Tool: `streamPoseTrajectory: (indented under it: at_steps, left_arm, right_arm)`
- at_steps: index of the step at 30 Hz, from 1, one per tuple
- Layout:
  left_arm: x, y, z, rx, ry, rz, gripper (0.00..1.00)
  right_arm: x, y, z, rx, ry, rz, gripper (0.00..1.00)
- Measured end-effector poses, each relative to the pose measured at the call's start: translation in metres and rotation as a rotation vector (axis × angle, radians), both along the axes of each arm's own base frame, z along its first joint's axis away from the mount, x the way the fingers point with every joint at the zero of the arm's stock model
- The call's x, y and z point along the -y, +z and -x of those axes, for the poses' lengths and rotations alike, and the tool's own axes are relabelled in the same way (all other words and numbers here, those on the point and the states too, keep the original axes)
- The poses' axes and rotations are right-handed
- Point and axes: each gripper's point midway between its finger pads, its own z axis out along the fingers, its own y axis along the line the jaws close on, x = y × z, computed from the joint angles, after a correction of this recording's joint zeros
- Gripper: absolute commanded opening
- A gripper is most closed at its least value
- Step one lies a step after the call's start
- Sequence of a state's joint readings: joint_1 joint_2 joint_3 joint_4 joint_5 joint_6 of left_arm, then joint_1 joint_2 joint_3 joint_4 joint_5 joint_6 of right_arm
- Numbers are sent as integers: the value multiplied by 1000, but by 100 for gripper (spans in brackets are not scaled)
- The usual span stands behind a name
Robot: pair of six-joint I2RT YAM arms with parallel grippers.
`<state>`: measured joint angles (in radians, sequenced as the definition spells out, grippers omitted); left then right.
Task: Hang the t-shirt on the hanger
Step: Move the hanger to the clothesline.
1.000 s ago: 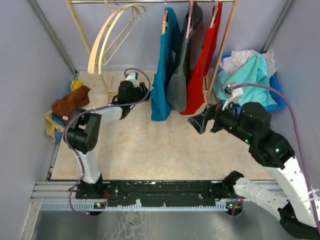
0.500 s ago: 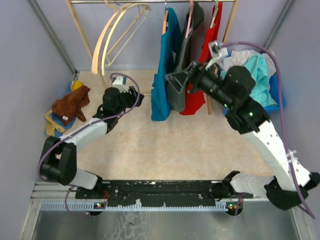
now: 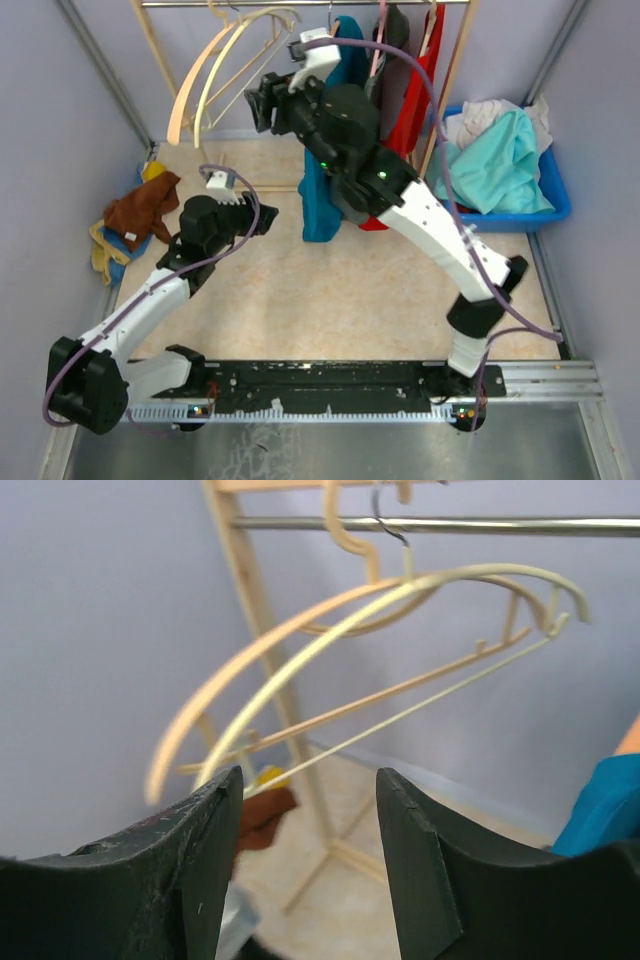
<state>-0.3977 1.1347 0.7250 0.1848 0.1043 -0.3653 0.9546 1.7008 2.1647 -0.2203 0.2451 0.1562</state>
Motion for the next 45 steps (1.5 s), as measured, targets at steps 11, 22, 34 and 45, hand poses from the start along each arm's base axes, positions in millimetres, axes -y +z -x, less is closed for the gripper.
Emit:
streamPoseTrajectory:
  at_steps: [11,22,34,45]
  left_arm:
    - [-4,21,29,30,-40,23,61]
    - [-1,16,34,2,-64,27,61]
    - [-1,14,36,-16,-68,23,61]
    - [0,31,34,4,-69,30,61]
  right_arm:
    - [-11,-100,-100,38,-547,428,54]
    - [38,-67,-123,41,-699,351,54]
    - [77,-75,-179,-23,-695,237,54]
    - [110,-80,-197,-60,-795,201,54]
